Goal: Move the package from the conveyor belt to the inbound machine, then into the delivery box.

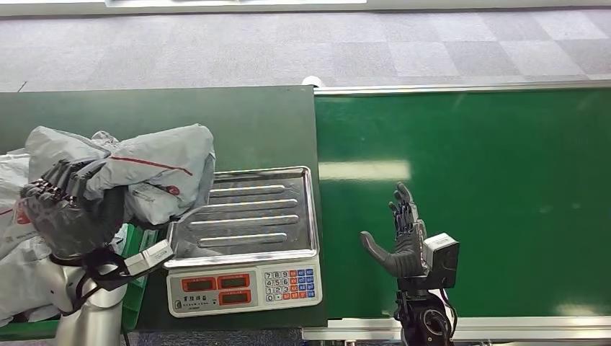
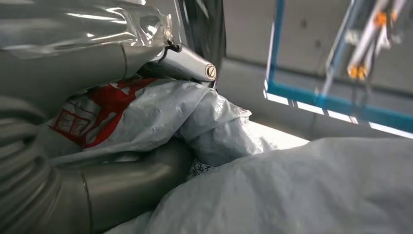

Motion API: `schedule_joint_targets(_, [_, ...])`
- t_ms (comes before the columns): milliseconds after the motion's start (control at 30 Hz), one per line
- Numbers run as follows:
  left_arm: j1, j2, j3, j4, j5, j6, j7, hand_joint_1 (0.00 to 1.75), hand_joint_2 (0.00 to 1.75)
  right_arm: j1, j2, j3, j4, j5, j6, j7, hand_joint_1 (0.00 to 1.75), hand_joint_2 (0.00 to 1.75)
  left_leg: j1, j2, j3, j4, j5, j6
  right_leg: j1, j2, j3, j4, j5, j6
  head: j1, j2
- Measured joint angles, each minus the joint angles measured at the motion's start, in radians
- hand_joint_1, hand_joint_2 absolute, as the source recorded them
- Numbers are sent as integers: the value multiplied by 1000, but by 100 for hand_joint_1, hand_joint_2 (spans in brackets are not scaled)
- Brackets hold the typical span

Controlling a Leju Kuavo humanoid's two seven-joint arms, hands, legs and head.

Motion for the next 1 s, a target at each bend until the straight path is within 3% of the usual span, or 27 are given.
schedule_joint_targets(333, [-42,-23,187,-36,-101,0,0,175,175,0,-6,17,0,-9,-8,-1,0,175,0,0,0,0,0,0,0,0,0,0,0,0,0,0])
schedule_joint_targets(467, [-80,-32,268,32,-129,-1,31,175,175,0,-6,19,0,-10,-12,0,0,175,0,0,0,0,0,0,0,0,0,0,0,0,0,0])
schedule_joint_targets(600, [-102,-9,354,181,-188,0,186,175,175,2,-6,19,0,-8,-14,2,0,175,0,4,0,0,0,0,0,2,-1,0,0,0,0,0])
schedule_joint_targets(700, [-106,34,369,292,-208,0,326,175,175,2,-6,20,0,-4,-14,2,0,175,1,4,0,0,0,0,1,3,-1,0,0,0,0,0])
schedule_joint_targets(867, [-102,117,325,444,-216,-6,537,175,175,-1,-6,21,0,4,-14,4,0,175,0,4,-1,0,0,0,1,3,-1,0,0,0,0,0])
schedule_joint_targets(1000, [-97,168,281,516,-241,-44,654,175,175,-1,-6,21,0,8,-13,5,0,175,0,3,-1,0,0,0,0,2,-1,0,0,0,0,0])
